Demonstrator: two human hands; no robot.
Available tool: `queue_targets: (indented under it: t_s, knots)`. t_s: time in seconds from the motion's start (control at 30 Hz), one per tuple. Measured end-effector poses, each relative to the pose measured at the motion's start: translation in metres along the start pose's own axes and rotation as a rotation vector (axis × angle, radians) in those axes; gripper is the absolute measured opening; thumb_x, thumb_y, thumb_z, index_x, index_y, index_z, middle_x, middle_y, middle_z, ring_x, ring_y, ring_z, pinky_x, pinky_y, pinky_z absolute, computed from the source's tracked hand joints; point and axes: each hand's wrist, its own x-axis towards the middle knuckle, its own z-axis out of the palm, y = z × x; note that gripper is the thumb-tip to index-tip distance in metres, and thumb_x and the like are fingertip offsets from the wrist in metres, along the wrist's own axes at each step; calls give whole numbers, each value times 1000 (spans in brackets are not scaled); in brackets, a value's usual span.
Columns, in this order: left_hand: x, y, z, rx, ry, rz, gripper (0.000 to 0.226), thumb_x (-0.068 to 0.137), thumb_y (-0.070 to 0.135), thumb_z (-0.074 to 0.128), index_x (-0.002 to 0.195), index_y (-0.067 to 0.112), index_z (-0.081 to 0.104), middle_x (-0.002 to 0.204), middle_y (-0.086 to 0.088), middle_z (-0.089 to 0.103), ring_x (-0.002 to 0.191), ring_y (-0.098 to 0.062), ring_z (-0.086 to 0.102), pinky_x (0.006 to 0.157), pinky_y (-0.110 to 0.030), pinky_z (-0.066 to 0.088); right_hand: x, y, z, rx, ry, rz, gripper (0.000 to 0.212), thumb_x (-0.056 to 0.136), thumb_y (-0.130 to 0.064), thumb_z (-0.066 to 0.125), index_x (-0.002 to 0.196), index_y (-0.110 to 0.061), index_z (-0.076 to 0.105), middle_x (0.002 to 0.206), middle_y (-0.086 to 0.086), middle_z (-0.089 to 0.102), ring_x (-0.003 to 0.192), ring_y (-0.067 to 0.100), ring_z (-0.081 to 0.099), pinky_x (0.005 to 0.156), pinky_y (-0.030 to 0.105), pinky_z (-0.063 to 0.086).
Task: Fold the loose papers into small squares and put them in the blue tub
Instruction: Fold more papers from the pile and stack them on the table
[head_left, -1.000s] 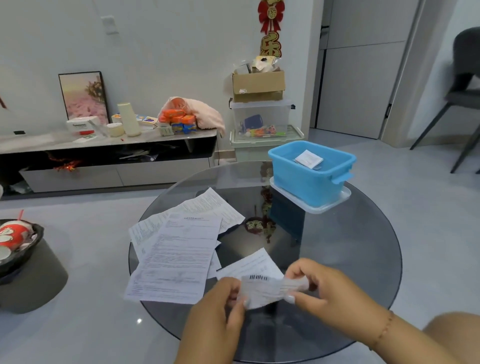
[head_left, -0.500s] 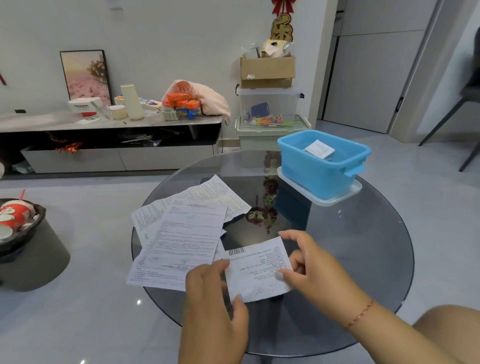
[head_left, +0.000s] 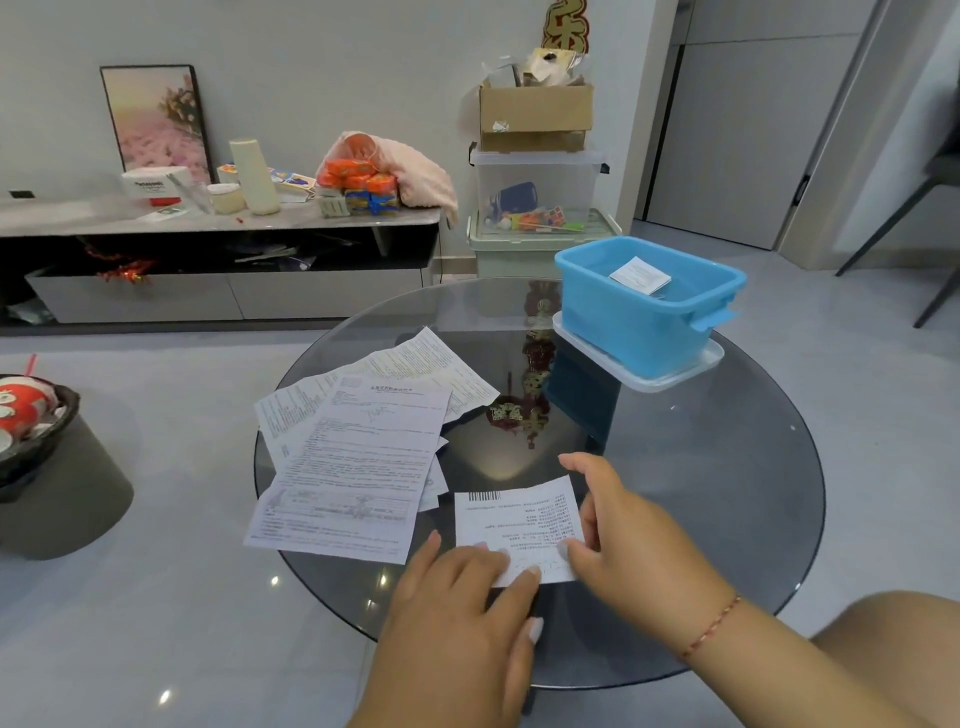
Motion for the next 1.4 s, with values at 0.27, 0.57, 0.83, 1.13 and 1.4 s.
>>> queue_targets:
  t_s: [0.27, 0.57, 0.83, 1.13, 1.4]
  knots:
    - [3, -5, 0, -60, -65, 121, 32, 74, 47, 52, 99, 31, 65, 102, 9, 67, 106, -15, 61, 97, -46, 33, -2, 7, -4, -142, -67, -368, 53, 82, -36, 48, 134, -33, 45, 138, -17, 40, 129, 2, 32, 105, 16, 14]
    - [-2, -6, -7, -78, -93, 137, 43, 73, 55, 55, 102, 24, 64, 111, 10, 64, 111, -9, 56, 103, -40, 32, -23, 15, -4, -371, -118, -394, 72, 85, -72, 27, 133, -24, 52, 128, -12, 52, 106, 10, 50, 91, 26, 39]
    - [-10, 2, 0, 35, -58, 193, 67, 68, 67, 54, 114, 19, 60, 104, 2, 64, 106, -16, 54, 99, -41, 34, -46, 13, -9, -451, -76, -382, 85, 63, -86, 38, 116, -24, 62, 103, -15, 56, 91, 8, 57, 76, 25, 53]
    - [-8, 2, 2, -130, 114, 192, 36, 79, 58, 58, 92, 24, 55, 81, 6, 62, 92, -12, 58, 100, -41, 38, -47, 26, -9, -303, -158, -448, 71, 67, -69, 57, 129, -39, 38, 131, -21, 42, 117, 3, 42, 95, 20, 29]
    - [-6, -1, 1, -243, 172, 58, 5, 82, 25, 56, 87, 22, 55, 81, 6, 62, 78, -11, 58, 100, -35, 41, -39, 27, -9, -68, -68, -502, 17, 83, -40, 59, 98, -35, 60, 96, -23, 57, 90, -3, 47, 80, 14, 37]
